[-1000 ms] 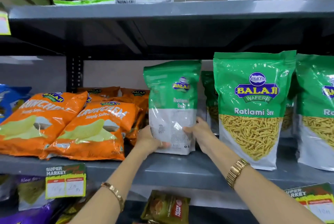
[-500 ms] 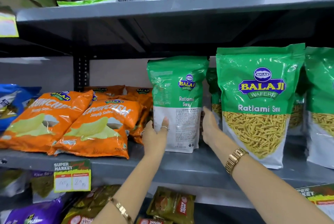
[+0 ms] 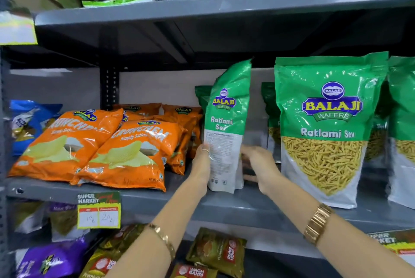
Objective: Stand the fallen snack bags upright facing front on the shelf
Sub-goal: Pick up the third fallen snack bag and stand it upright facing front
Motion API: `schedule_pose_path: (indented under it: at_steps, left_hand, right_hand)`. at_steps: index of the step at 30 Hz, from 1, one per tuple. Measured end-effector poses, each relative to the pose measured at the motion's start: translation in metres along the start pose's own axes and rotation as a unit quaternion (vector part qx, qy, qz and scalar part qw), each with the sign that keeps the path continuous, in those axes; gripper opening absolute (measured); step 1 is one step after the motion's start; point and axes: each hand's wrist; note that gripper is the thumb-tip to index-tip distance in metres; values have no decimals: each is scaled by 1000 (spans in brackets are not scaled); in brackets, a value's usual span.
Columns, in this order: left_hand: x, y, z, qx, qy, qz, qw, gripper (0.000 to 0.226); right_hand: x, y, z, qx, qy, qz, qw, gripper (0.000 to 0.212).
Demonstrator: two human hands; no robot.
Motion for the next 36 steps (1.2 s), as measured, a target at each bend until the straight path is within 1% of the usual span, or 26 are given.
schedule_pose_path:
  at_steps: [1,3,5,7,8,11,12,13,16,19,21,22,23,25,26,27,29,30,32,33,34,36]
  left_hand:
    - [4,0,-1,-10,14,5,1000,47]
    - [10,1,0,-24,39,-3,999,50]
    - [13,3,-2,-26,46,-5,999,51]
    - [14,4,1,7,33,16,999,49]
    - [12,5,2,38,24,34,998,47]
    - [5,4,18,137,1,94,986,33]
    - [3,0,26,143,-5,120,982,31]
    - [3,-5,39,132,-9,145,980,30]
    - [-6,-19,58,56,-6,192,980,42]
    - [-12,-27,62,5,-2,157,988,55]
    - [-16,-26,55,-7,-4,114,993,62]
    - [-18,-23,47,0,-4,96,995,68]
    - [-18,-20,41,11,6,80,997,79]
    - [-22,-12,21,11,12,81,997,116]
    - [-23,-10,13,10,9,78,997,125]
    - [-22,-9,7,11,11,73,997,123]
    - [-26,-4,-14,10,21,61,998,112]
    - [-32,-2,-31,10,24,67,997,111]
    - [-58,5,-77,2,26,74,997,123]
    - [-51,7,-80,-12,29,77,997,128]
    - [-39,10,-75,-15,22,75,997,127]
    - [-13,12,-54,-6,-6,55,998,107]
  right_hand:
    - [3,-3,2,10,14,21,1000,19]
    - [7,-7,4,26,34,60,997,21]
    - [7,-6,3,23,35,63,997,22]
    - [0,-3,-2,25,9,31,999,16]
    - [-3,1,-8,37,-7,5,999,16]
    - [-12,6,-28,81,-27,-30,996,25]
    - [-16,6,-34,85,-31,-32,995,26]
    - [-19,5,-39,84,-41,-32,995,28]
    - [-25,-2,-49,59,-69,-29,995,36]
    - [-23,-10,-52,19,-65,-29,997,47]
    - [-23,-19,-47,2,-52,-18,998,55]
    - [-24,-21,-41,5,-47,-4,999,57]
    - [-23,-22,-39,3,-37,5,999,57]
    - [-21,-20,-41,-9,-27,-9,1000,50]
    - [-20,-20,-43,-6,-34,-17,999,46]
    - [-18,-17,-43,0,-39,-16,999,44]
    - [-17,-18,-42,2,-40,-6,999,40]
    - [-16,-17,-40,0,-36,3,999,39]
    - [-13,-19,-32,20,-39,27,999,54]
    - [-11,-17,-34,29,-38,43,998,62]
    - [-6,-16,-37,36,-33,58,997,68]
    - [-5,-13,-36,40,-30,75,996,69]
Point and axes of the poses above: each hand's wrist, its own z-axis away from the middle knuckle, its own y-axis out of the back of the hand, x = y × z, and after that the axes turned 2 degrees about -x, right-handed
